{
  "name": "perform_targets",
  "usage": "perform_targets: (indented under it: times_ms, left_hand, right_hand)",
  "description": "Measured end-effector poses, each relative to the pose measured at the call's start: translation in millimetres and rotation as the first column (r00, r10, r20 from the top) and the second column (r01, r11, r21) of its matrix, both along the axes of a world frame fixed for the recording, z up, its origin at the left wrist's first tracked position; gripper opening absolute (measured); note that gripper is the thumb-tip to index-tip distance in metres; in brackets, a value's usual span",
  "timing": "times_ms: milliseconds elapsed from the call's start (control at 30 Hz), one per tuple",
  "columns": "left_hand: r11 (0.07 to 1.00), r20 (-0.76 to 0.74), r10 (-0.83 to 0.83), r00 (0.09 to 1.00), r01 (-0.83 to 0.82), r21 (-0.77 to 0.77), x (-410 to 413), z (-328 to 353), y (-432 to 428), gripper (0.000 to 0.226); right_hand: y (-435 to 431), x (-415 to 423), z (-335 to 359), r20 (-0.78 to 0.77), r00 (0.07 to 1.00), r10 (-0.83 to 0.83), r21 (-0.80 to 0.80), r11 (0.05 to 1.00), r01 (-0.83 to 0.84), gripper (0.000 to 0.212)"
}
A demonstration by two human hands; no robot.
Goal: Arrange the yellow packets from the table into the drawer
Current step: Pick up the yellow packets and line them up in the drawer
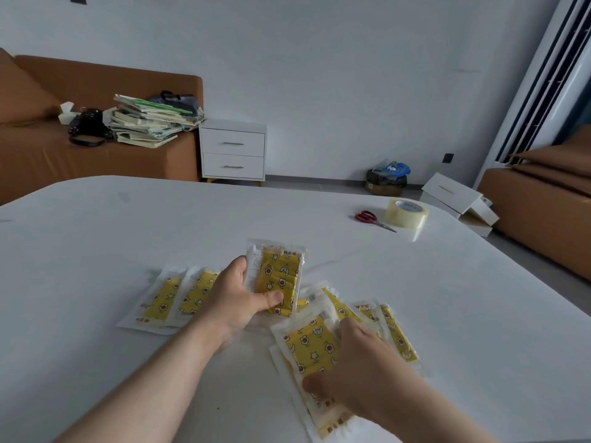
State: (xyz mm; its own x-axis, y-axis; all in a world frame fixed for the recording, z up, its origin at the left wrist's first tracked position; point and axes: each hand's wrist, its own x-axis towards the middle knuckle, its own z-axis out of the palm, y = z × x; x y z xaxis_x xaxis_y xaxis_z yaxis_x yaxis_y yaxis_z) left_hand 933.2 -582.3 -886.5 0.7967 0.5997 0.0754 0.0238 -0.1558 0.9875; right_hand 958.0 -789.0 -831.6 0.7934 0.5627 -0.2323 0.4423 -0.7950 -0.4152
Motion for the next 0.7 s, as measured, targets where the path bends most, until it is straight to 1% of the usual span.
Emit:
perform_targets:
  times_ms: [100, 167, 300, 400, 433, 533, 567, 633, 700]
  left_hand:
    - [1.000, 0.017, -0.014, 1.000, 0.015, -0.018, -1, -1, 0, 0.047]
    - [0.999, 0.034, -0.021, 0.999, 0.022, -0.040, -2, 0, 0, 0.052]
    - [0.996, 0.045, -0.037, 0.998, 0.040, -0.078, -1, -3, 5, 0.058]
    - [0.996, 0.047, -0.019, 0.999, 0.023, -0.081, -1, -6, 8, 0.077]
    - [0.997, 0.042, -0.014, 0.999, 0.018, -0.076, -2, -3, 6, 0.076]
    - [0.997, 0.033, 0.018, 0.999, -0.015, -0.081, -2, 1, 2, 0.034]
    - [0.995, 0.035, 0.031, 0.999, -0.027, -0.101, -1, 0, 3, 0.028]
    - [0.993, 0.044, 0.048, 0.998, -0.043, -0.107, -1, 0, 3, 0.028]
    - [0.992, 0.044, 0.065, 0.997, -0.060, -0.108, -2, 1, 3, 0.031]
  right_hand:
    - [0, -2, 3, -0.036, 0.999, 0.020, 0.003, 1.000, -0.019, 0.066]
    - [0, -1, 4, -0.094, 0.996, -0.002, 0.019, 1.000, 0.003, 0.061]
    - [1, 10, 0, -0.220, 0.972, -0.083, 0.182, 0.975, 0.125, 0.028]
    - [0, 16, -4, -0.294, 0.952, -0.084, 0.295, 0.940, 0.174, 0.012]
    - [0, 17, -5, -0.325, 0.942, -0.080, 0.327, 0.926, 0.191, 0.010]
    - [-2, 21, -8, -0.409, 0.909, -0.081, 0.393, 0.883, 0.256, 0.008]
    - [-2, 21, -8, -0.440, 0.894, -0.085, 0.413, 0.865, 0.286, 0.010]
    - [-4, 22, -7, -0.499, 0.862, -0.092, 0.443, 0.828, 0.345, 0.013]
    - [-6, 21, -4, -0.583, 0.809, -0.080, 0.465, 0.784, 0.412, 0.014]
